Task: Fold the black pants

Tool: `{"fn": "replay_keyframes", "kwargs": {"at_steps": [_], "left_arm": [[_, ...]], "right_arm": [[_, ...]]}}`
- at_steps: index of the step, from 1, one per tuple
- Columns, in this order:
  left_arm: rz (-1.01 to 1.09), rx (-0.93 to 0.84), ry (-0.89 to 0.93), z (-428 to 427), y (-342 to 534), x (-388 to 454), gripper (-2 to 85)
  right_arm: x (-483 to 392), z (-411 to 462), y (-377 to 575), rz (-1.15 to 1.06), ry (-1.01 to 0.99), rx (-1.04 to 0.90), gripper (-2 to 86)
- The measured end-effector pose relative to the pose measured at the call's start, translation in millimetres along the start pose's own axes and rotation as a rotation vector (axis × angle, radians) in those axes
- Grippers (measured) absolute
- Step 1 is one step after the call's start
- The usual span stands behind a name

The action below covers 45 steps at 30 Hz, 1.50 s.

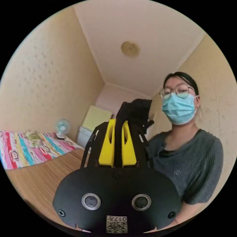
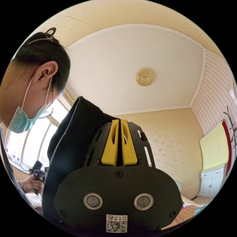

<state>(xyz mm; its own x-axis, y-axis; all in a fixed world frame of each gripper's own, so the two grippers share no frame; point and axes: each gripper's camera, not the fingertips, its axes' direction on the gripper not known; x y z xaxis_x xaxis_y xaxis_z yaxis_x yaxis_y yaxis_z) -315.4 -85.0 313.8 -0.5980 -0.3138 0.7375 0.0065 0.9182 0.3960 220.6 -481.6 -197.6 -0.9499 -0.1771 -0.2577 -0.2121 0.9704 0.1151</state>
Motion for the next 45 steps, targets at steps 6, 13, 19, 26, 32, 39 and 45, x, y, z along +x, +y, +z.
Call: {"fn": "replay_keyframes", "kwargs": {"at_steps": [6, 13, 19, 26, 32, 39, 45], "left_arm": [[0.124, 0.471, -0.465, -59.9, -54.3, 69.9, 4.2], [0.349, 0.606, -0.71, -27.6, -76.6, 105.5, 4.5], [0.409, 0.527, -0.963, 30.6, -191.9, -34.1, 5.2], [-0.338, -0.127, -1.143, 40.3, -339.6, -409.5, 7.1], [-0.655, -0.693, -1.226, -11.0, -87.8, -545.5, 6.1], [-1.454, -0.903, -1.081, -87.5, 277.3, -519.6, 5.4], [-1.777, -0.579, -0.943, -108.6, 365.4, -461.4, 5.1]], "right_arm": [[-8.3, 29.5, 10.7, -0.085, 0.034, -0.029, 1.0], [-13.5, 47.6, 53.8, -0.19, 0.172, -0.014, 1.0], [42.9, 180.2, 137.5, -0.153, 0.234, -0.153, 1.1], [181.2, 485.2, 416.7, 0.12, 0.195, -1.231, 0.6], [183.9, 363.9, 670.7, 0.148, 0.002, -1.676, 0.4], [150.3, 157.7, 880.9, 0.228, -0.08, -2.374, 0.9], [132.6, 110.3, 940.9, 0.493, -0.135, -2.491, 5.1]]}}
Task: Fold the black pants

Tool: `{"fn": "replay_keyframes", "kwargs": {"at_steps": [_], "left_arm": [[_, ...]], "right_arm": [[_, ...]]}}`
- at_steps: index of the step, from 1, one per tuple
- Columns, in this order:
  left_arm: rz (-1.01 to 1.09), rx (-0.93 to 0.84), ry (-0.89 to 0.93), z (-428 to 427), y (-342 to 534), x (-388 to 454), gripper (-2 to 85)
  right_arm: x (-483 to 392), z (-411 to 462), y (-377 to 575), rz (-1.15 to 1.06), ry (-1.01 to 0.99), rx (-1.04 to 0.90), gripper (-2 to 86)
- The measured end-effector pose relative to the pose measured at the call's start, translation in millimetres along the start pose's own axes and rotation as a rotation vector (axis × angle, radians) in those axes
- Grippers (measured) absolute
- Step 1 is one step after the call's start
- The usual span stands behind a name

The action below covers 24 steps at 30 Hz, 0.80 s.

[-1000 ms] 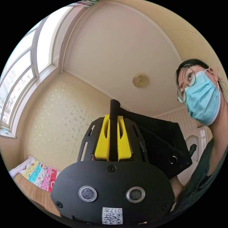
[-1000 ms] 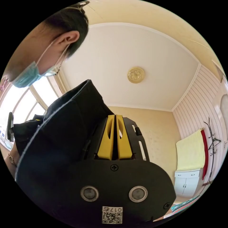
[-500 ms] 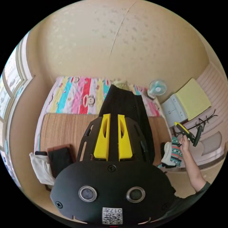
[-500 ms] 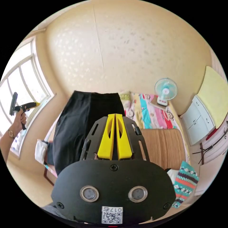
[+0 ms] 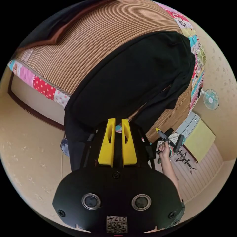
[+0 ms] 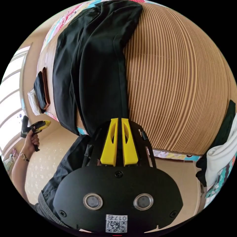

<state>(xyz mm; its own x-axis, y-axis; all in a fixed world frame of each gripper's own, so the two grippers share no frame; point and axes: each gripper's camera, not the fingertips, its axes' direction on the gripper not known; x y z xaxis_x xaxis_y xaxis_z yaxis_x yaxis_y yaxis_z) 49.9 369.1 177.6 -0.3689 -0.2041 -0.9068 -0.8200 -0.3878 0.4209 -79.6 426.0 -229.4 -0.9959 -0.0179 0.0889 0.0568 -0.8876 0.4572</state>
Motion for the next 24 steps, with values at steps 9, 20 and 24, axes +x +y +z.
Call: {"fn": "replay_keyframes", "kwargs": {"at_steps": [9, 20, 24], "left_arm": [[0.123, -0.061, 0.014, -5.0, -7.6, 35.8, 4.4], [0.064, -0.166, -0.092, -25.1, 23.9, -34.6, 0.1], [0.014, -0.165, -0.085, -45.4, 29.2, -65.8, -0.2]], "right_arm": [[-12.4, 57.0, -26.3, -0.043, 0.169, -0.121, 8.5], [64.8, 103.5, 100.1, 0.077, -0.021, -0.045, 4.5], [97.5, 116.7, 120.5, 0.234, -0.215, -0.076, 6.9]]}}
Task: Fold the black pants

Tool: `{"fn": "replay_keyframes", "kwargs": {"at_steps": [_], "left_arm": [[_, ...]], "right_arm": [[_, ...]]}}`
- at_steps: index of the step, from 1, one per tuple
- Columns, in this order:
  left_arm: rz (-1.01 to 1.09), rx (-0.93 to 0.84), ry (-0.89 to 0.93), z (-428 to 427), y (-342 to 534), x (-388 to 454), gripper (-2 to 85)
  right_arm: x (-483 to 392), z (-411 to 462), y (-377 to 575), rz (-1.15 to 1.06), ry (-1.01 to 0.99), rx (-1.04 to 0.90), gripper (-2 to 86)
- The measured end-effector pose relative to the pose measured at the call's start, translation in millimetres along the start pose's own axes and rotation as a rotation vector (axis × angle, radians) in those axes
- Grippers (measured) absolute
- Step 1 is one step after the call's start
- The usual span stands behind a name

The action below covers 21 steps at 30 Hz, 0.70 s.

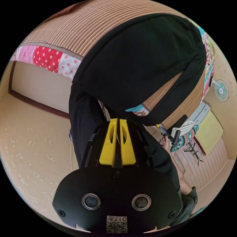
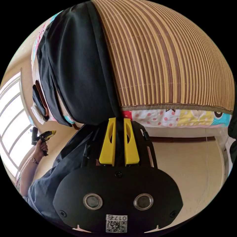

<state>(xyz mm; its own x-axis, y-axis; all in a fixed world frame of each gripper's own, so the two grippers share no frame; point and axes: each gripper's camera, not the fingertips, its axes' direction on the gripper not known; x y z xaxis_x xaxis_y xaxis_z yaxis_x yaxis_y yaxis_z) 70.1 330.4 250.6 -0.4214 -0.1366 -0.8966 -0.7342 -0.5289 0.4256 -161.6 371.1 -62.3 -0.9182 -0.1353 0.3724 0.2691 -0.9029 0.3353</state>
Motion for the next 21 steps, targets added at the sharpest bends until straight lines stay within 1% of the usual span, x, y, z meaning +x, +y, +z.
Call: {"fn": "replay_keyframes", "kwargs": {"at_steps": [3, 4, 5, 7, 8, 9, 11, 12, 14, 16, 17, 18, 19, 20, 21], "left_arm": [[-0.001, -0.007, 0.001, -8.7, 1.7, -12.8, -0.2], [0.008, -0.007, 0.004, -12.1, 1.8, -14.9, -0.3], [0.016, -0.006, 0.007, -13.7, 1.8, -15.2, -0.3], [0.043, -0.009, 0.006, -18.6, 0.5, -14.5, -0.3], [0.046, -0.013, 0.003, -19.2, -0.1, -14.1, -0.4], [0.056, -0.025, -0.001, -20.3, -1.1, -13.0, -0.4], [0.071, -0.037, -0.007, -23.8, -1.8, -10.3, -0.4], [0.085, -0.039, -0.007, -28.2, -2.4, -7.7, -0.4], [0.12, -0.047, 0.021, -34.3, -4.7, -3.0, -0.5], [0.224, -0.157, 0.163, -28.0, -13.2, 5.2, -0.5], [0.249, -0.181, 0.171, -26.6, -14.6, 7.9, -0.5], [0.282, -0.2, 0.126, -26.5, -15.4, 13.2, -0.6], [0.304, -0.196, 0.042, -27.3, -14.9, 17.4, -0.6], [0.308, -0.195, -0.002, -26.8, -14.6, 18.4, -0.6], [0.308, -0.205, -0.065, -23.3, -15.0, 18.0, -0.5]], "right_arm": [[17.0, 20.5, 13.8, 0.007, -0.019, -0.079, 11.2], [23.5, 34.7, 17.4, -0.004, -0.056, -0.145, 12.2], [29.1, 47.5, 21.8, -0.014, -0.072, -0.197, 12.2], [35.6, 56.5, 27.4, -0.032, -0.106, -0.204, 8.8], [38.4, 57.1, 29.3, -0.051, -0.187, -0.182, 5.0], [39.5, 56.4, 29.9, -0.062, -0.245, -0.168, 3.0], [39.7, 46.5, 33.8, -0.11, -0.463, -0.088, 1.7], [38.5, 42.4, 35.8, -0.124, -0.503, -0.064, 1.6], [30.8, 29.2, 44.1, -0.233, -0.689, -0.018, 1.4], [26.1, 27.7, 49.2, -0.32, -0.8, -0.055, 1.7], [26.0, 30.1, 53.0, -0.332, -0.757, -0.085, 2.2], [27.3, 33.1, 54.5, -0.319, -0.699, -0.106, 2.4], [32.6, 43.2, 56.9, -0.279, -0.547, -0.17, 3.9], [40.4, 56.5, 59.8, -0.229, -0.376, -0.242, 6.1], [44.5, 62.7, 62.1, -0.212, -0.296, -0.27, 7.6]]}}
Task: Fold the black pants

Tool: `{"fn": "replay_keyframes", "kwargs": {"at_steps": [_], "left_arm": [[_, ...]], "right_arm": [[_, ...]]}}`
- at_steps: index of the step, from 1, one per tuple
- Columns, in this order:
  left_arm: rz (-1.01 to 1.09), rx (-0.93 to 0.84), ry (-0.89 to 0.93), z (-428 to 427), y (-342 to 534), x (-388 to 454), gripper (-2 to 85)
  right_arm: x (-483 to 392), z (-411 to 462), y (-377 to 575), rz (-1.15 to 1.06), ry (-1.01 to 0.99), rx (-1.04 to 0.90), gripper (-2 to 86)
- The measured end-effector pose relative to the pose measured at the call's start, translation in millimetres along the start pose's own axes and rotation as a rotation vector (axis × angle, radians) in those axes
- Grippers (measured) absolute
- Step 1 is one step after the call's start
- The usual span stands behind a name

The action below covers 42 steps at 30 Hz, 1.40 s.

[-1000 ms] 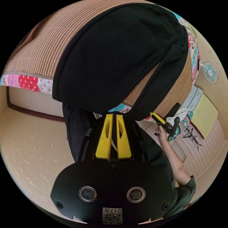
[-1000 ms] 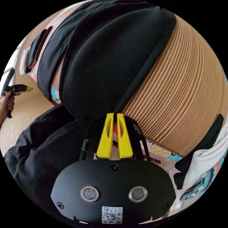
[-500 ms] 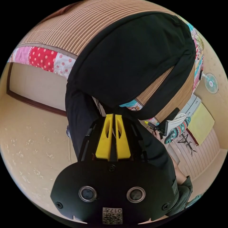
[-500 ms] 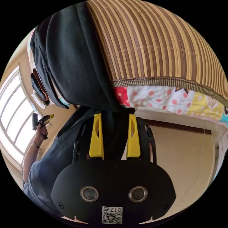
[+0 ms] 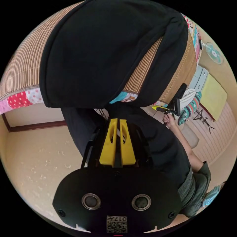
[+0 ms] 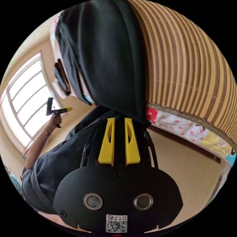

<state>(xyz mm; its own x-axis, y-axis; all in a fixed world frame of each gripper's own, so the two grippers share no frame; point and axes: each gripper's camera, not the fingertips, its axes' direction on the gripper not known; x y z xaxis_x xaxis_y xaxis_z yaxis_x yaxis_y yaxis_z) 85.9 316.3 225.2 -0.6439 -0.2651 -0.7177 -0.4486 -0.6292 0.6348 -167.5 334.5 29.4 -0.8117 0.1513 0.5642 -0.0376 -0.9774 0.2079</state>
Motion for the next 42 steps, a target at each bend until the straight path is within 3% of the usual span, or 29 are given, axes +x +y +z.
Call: {"fn": "replay_keyframes", "kwargs": {"at_steps": [2, 4, 13, 18, 21, 24, 26, 33, 37, 41, 42], "left_arm": [[-0.014, -0.029, -0.049, 6.8, -1.5, -4.0, -0.2], [-0.037, -0.008, -0.11, 8.5, 0.2, -10.6, 0.8], [-0.118, 0.017, -0.053, 24.9, 11.3, -56.2, 4.1], [-0.108, -0.024, -0.061, 47.0, 16.2, -66.6, 4.1], [-0.078, -0.027, -0.056, 57.5, 18.9, -69.3, 4.1], [-0.065, -0.02, -0.031, 67.0, 22.4, -75.4, 4.0], [-0.019, 0.006, 0.041, 71.1, 23.4, -73.8, 4.2], [0.324, 0.102, 0.351, 110.8, 29.6, -13.2, 9.7], [0.296, 0.322, 0.26, 105.0, 39.9, 36.9, 13.1], [0.336, 0.363, 0.166, 105.0, 33.6, 91.5, 14.3], [0.35, 0.349, 0.072, 107.9, 27.8, 109.3, 15.2]], "right_arm": [[15.4, 16.2, 12.0, 0.05, 0.185, -0.06, 11.0], [24.7, 23.4, 22.2, 0.071, 0.212, -0.066, 12.2], [77.6, 33.3, 67.3, 0.207, -0.027, 0.163, 13.7], [98.9, 45.2, 98.4, 0.219, -0.033, 0.212, 7.0], [99.6, 52.5, 120.4, 0.078, -0.052, 0.195, 4.0], [112.3, 49.7, 144.1, -0.026, -0.235, 0.21, 3.3], [119.3, 45.8, 159.6, -0.146, -0.481, 0.215, 3.2], [84.7, 35.3, 171.4, -0.421, -0.603, 0.182, 3.0], [45.2, 42.4, 149.8, -0.51, -0.58, 0.066, 3.0], [0.1, 52.3, 137.8, -0.63, -0.476, -0.039, 2.9], [-4.5, 54.1, 136.3, -0.641, -0.473, -0.056, 2.9]]}}
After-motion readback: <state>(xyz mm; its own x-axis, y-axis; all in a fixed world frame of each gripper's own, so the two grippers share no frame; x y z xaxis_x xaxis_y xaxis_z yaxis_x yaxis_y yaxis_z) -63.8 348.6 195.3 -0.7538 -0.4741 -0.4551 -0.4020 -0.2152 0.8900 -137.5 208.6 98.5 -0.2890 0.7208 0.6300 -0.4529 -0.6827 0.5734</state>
